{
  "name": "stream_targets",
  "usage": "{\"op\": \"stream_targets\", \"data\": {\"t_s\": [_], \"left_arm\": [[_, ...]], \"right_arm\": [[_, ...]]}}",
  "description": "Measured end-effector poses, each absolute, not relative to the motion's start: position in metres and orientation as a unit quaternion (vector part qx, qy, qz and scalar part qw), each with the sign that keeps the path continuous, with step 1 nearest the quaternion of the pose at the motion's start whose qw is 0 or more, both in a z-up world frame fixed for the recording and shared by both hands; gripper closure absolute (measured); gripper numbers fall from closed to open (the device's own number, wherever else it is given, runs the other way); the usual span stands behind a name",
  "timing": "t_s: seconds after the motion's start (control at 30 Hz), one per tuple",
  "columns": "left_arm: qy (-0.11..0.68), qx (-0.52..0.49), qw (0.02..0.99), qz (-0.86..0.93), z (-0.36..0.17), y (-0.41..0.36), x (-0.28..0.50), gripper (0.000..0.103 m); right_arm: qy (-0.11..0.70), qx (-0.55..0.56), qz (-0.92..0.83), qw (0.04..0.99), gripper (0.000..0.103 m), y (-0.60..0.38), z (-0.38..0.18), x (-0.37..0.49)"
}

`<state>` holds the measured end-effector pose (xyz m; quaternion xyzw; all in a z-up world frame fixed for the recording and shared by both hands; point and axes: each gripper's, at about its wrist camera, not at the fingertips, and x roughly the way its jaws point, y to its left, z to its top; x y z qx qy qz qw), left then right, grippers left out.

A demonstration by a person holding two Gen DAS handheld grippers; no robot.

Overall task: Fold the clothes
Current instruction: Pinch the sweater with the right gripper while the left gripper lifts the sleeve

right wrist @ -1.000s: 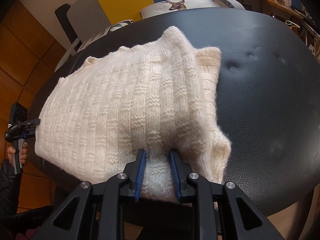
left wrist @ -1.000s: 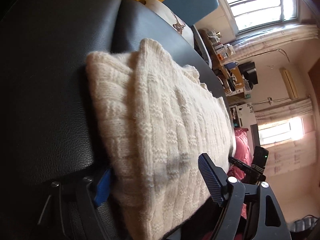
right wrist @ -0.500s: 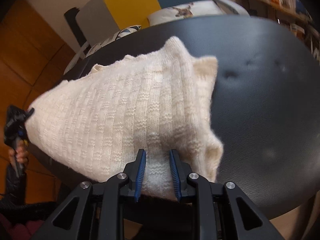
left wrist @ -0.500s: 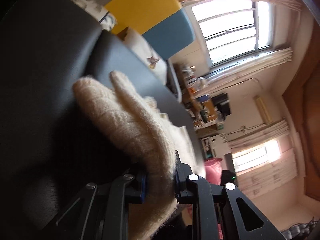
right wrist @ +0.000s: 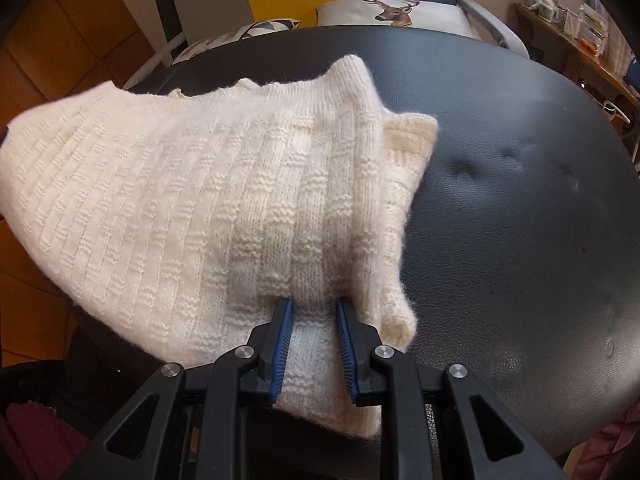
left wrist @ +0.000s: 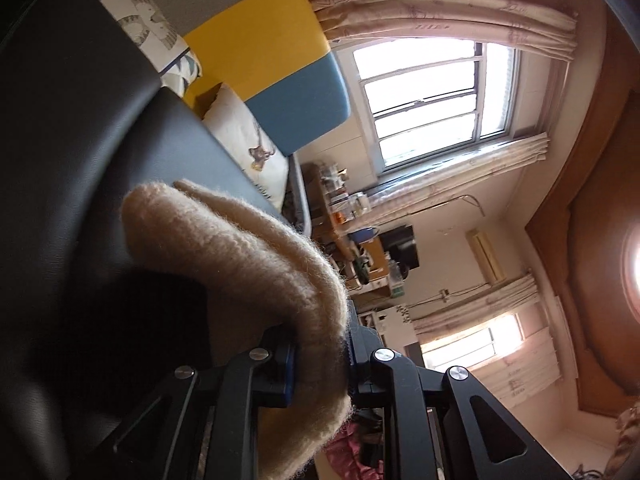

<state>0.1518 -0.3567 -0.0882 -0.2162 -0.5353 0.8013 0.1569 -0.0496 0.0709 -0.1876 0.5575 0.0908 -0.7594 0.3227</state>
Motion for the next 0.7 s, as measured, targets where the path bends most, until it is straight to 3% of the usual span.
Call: {"op": "stream_targets", "data": {"t_s": [0.33,0.7], "left_arm": [[-0.547,-0.179,0.212,0.790,-0.040,-0.304,0.104,0.085],[-0.530,-0.268,0.193,0.781,-0.033,-0.236,0.032,0.085]], "right_arm": [[0.061,0.566,-0.751,0.334,0.081,0.080,-0.192,-0.057],[0.048,0.563,-0.750,0.344,0.077,0.084,-0.193,-0.056]]}}
